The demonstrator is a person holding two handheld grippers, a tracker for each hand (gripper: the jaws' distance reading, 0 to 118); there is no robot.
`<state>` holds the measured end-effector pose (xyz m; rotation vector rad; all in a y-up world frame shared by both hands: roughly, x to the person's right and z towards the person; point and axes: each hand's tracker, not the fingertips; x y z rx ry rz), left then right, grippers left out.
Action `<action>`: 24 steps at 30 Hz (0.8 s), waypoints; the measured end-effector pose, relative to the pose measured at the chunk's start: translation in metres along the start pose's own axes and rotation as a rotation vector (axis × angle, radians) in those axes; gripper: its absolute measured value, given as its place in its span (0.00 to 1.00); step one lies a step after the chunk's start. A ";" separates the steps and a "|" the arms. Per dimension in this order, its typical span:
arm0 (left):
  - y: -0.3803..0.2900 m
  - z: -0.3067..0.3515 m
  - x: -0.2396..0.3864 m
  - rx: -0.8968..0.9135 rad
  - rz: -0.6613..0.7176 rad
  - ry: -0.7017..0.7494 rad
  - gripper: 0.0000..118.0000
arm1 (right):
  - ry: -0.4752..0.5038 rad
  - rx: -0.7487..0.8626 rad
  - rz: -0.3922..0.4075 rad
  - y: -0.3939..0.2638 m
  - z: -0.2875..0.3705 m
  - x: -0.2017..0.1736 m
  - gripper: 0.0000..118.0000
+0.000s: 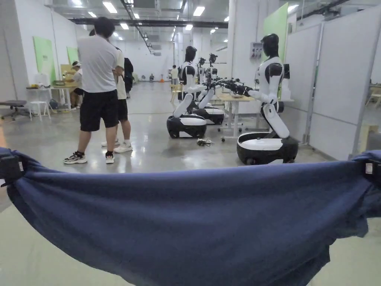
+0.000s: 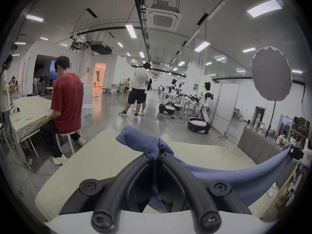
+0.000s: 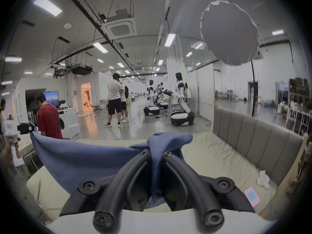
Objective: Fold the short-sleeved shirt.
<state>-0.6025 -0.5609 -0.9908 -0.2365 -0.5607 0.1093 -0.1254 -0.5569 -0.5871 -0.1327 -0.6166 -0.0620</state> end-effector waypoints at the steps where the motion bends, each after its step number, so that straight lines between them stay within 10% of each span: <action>1: 0.007 -0.002 0.003 0.016 -0.022 0.011 0.01 | 0.004 -0.001 -0.003 0.008 -0.010 -0.001 0.07; 24: 0.034 -0.248 0.080 0.102 -0.236 0.203 0.01 | -0.237 0.038 0.043 0.038 -0.327 -0.015 0.07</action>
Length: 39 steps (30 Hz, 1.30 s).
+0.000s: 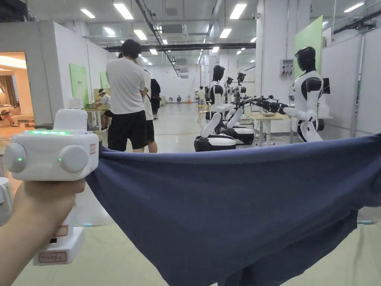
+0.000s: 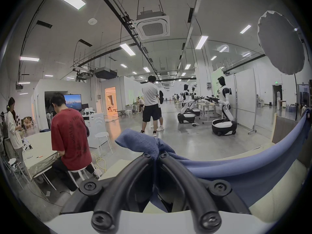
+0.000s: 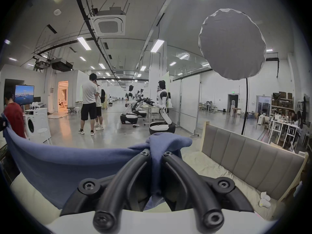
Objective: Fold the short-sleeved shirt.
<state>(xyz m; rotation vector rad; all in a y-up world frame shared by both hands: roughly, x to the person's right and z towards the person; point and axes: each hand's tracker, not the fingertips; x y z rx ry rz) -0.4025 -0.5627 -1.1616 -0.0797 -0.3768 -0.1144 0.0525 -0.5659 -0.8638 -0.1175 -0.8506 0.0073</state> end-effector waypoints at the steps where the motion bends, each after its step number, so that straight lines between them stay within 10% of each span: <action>1: -0.010 -0.008 0.004 -0.004 0.011 0.003 0.01 | 0.006 0.005 0.005 -0.010 -0.006 -0.006 0.07; 16: -0.180 -0.020 0.032 -0.303 -0.025 -0.068 0.01 | 0.074 -0.193 0.025 -0.185 0.001 -0.002 0.07; 39: -0.357 0.231 -0.083 -0.484 0.161 -0.238 0.01 | 0.183 -0.428 0.011 -0.333 0.300 0.112 0.07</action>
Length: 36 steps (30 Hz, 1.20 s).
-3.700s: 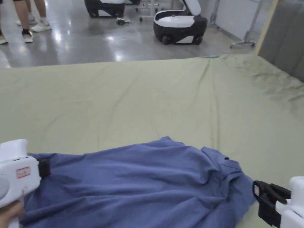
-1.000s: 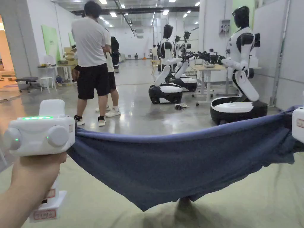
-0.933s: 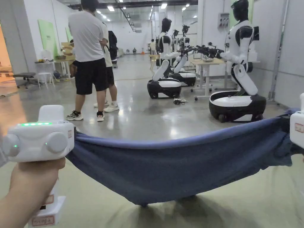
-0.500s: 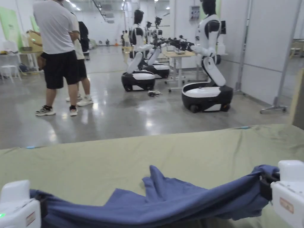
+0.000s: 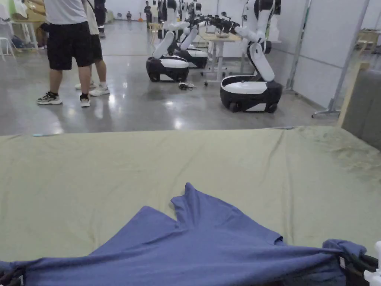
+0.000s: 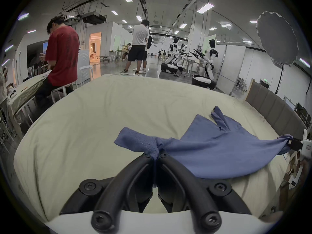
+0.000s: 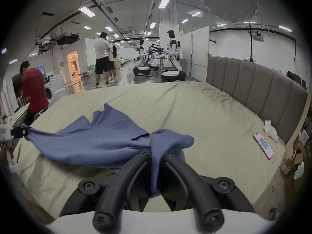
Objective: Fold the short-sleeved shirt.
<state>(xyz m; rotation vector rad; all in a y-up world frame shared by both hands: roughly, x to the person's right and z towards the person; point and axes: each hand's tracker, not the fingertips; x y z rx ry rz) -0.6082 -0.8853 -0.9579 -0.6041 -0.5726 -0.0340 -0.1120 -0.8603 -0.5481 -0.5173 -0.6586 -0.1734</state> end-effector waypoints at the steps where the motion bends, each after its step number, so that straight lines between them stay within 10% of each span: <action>1: -0.009 0.009 -0.004 -0.004 -0.001 -0.003 0.01 | 0.010 -0.008 0.017 -0.009 0.012 -0.002 0.07; 9: -0.064 0.038 0.002 -0.066 -0.082 0.030 0.02 | -0.050 -0.105 0.093 -0.073 0.028 -0.004 0.09; 13: -0.083 0.038 0.011 -0.097 -0.119 0.072 0.24 | -0.095 -0.194 0.044 -0.093 0.007 0.008 0.44; 14: -0.083 0.043 0.009 -0.111 -0.114 0.077 0.67 | -0.097 -0.213 -0.018 -0.093 0.010 0.015 0.86; 15: -0.082 0.050 0.007 -0.120 -0.108 0.065 0.95 | -0.085 -0.205 -0.062 -0.092 0.016 0.019 0.99; 16: -0.084 0.059 0.003 -0.059 -0.070 0.018 0.98 | -0.085 -0.164 -0.083 -0.088 0.027 0.020 0.99; 21: -0.064 0.141 0.015 0.016 -0.072 -0.046 0.90 | -0.049 0.010 -0.070 -0.044 0.096 -0.017 0.91; 22: -0.061 0.157 0.018 0.055 -0.071 -0.057 0.79 | 0.000 0.032 -0.074 -0.036 0.106 -0.031 0.79; 24: -0.059 0.185 0.031 0.107 -0.082 -0.022 0.11 | 0.045 0.089 -0.043 -0.028 0.117 -0.059 0.11; 25: -0.061 0.193 0.035 0.125 -0.079 0.017 0.00 | 0.062 0.099 -0.018 -0.026 0.118 -0.075 0.01; 32: -0.090 0.165 0.011 0.009 0.022 0.031 0.01 | 0.295 0.067 0.087 -0.026 0.118 -0.163 0.00; 34: -0.083 0.133 -0.001 -0.058 0.088 0.030 0.35 | 0.318 0.057 0.111 -0.029 0.118 -0.179 0.00; 36: -0.075 0.094 -0.016 -0.119 0.173 0.005 0.96 | 0.335 0.059 0.142 -0.034 0.119 -0.191 0.00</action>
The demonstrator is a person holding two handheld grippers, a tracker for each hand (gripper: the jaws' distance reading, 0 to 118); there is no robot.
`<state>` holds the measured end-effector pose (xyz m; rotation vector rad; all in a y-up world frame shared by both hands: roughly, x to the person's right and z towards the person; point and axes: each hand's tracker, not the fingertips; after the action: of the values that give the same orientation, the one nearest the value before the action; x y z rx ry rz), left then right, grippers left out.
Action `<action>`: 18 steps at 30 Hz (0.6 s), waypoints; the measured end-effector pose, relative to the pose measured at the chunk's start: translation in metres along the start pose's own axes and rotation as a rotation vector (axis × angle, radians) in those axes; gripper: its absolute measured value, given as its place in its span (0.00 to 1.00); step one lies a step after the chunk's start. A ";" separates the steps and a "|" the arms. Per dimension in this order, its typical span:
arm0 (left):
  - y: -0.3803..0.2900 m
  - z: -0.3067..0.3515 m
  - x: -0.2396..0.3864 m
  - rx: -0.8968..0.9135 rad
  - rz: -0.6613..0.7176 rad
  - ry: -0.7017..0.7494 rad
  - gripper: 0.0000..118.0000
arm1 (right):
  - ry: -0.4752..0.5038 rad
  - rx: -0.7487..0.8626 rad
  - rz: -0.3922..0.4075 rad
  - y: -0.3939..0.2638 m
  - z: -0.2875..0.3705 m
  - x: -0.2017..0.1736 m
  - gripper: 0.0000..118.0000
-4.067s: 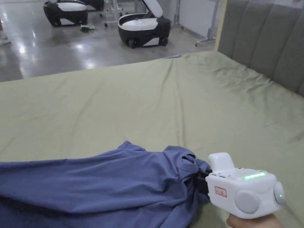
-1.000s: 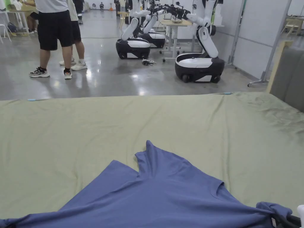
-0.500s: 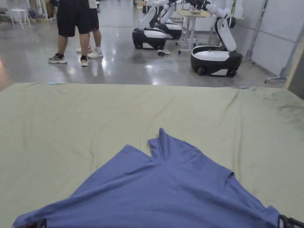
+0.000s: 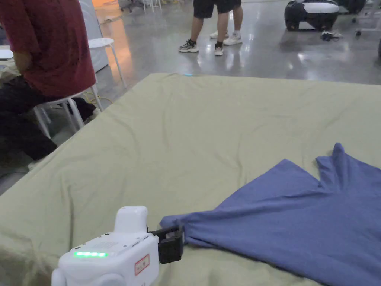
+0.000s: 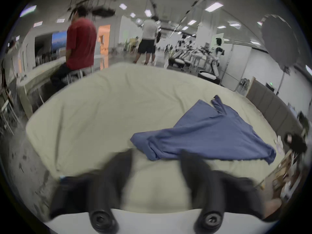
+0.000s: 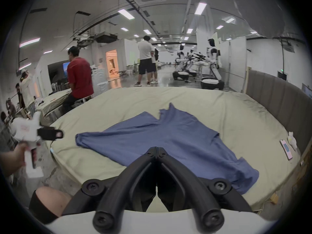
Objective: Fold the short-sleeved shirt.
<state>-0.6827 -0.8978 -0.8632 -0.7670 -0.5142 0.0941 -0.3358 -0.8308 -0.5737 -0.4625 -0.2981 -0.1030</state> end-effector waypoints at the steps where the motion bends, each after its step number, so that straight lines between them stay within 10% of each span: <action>1: 0.010 -0.018 -0.005 0.009 -0.042 0.053 0.99 | 0.022 -0.014 -0.010 -0.003 -0.003 0.000 0.00; 8: 0.025 -0.100 -0.017 -0.125 0.026 0.055 0.89 | 0.037 -0.080 -0.129 -0.008 -0.019 0.016 0.00; 10: 0.012 -0.110 -0.011 -0.187 -0.003 0.063 0.17 | 0.030 -0.089 -0.122 -0.007 -0.025 0.022 0.00; 11: 0.004 -0.106 -0.006 -0.142 -0.011 0.065 0.02 | 0.025 -0.090 -0.122 -0.007 -0.028 0.027 0.00; 18: 0.004 -0.082 0.008 -0.113 -0.129 0.026 0.02 | -0.052 -0.095 -0.108 0.013 -0.053 0.062 0.00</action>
<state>-0.6365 -0.9456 -0.9120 -0.8424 -0.5462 -0.0646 -0.2606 -0.8455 -0.6049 -0.5440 -0.3707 -0.2110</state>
